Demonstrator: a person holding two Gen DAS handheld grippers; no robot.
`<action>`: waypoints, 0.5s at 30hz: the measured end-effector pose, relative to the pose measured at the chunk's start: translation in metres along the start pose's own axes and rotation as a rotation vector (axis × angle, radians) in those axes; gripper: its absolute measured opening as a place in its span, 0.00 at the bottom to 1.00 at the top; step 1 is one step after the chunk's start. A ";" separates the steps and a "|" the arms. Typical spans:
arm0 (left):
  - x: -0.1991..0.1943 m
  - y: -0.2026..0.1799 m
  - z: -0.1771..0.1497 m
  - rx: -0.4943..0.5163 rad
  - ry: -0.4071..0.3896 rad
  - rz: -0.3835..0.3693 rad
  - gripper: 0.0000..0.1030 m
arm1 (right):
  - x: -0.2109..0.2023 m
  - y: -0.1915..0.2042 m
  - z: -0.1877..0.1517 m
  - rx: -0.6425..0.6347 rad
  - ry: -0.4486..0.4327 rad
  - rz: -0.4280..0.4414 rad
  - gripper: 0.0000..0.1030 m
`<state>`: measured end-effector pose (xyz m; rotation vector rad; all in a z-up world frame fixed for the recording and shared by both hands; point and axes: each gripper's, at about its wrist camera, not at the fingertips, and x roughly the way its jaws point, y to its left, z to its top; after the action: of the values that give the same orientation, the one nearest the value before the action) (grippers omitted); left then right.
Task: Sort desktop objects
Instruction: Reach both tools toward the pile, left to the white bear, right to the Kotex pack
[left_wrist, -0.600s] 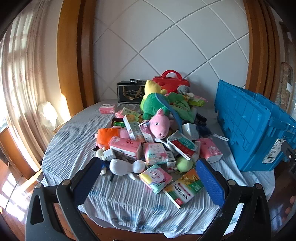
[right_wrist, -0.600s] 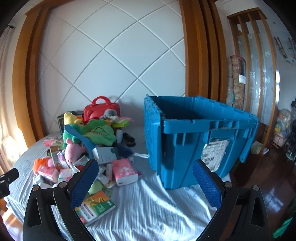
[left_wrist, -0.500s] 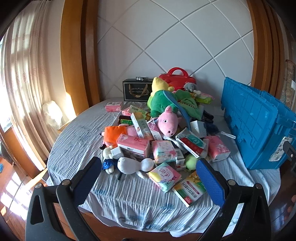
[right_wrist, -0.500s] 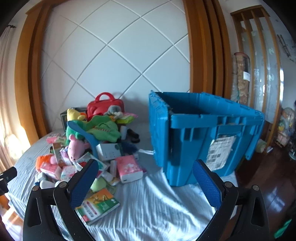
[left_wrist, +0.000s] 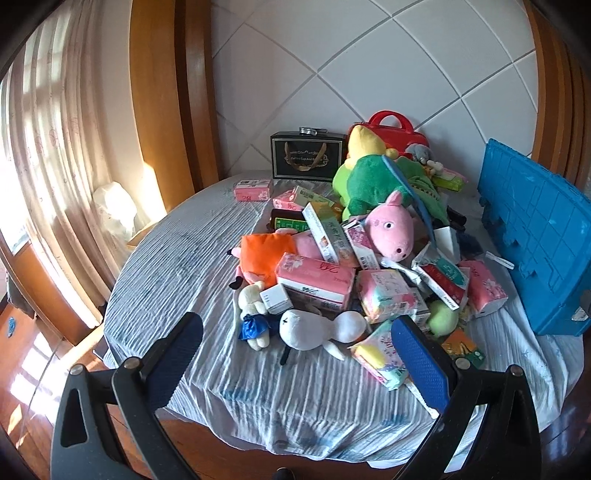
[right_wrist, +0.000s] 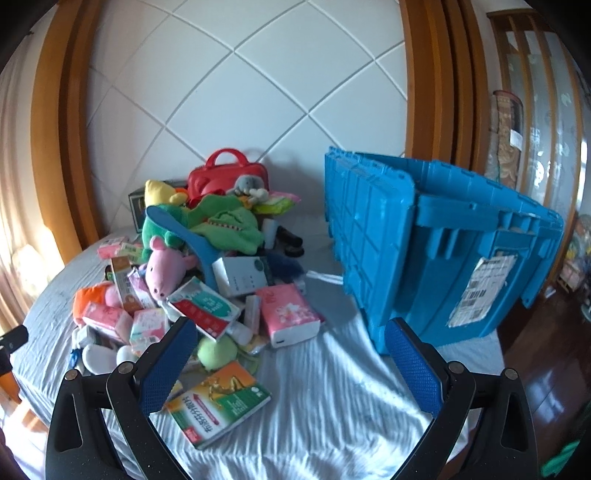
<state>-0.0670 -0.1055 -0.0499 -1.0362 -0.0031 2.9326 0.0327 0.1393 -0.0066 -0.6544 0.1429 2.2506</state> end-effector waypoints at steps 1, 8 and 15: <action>0.007 0.008 0.000 0.001 0.011 0.012 1.00 | 0.005 0.003 -0.002 -0.001 0.016 -0.002 1.00; 0.060 0.056 -0.013 0.038 0.089 0.091 1.00 | 0.049 0.023 -0.025 0.000 0.147 0.006 1.00; 0.116 0.075 -0.033 0.050 0.209 0.082 1.00 | 0.095 0.053 -0.054 -0.054 0.303 0.027 1.00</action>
<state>-0.1387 -0.1773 -0.1492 -1.3596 0.1205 2.8619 -0.0366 0.1483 -0.1056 -1.0258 0.2420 2.1749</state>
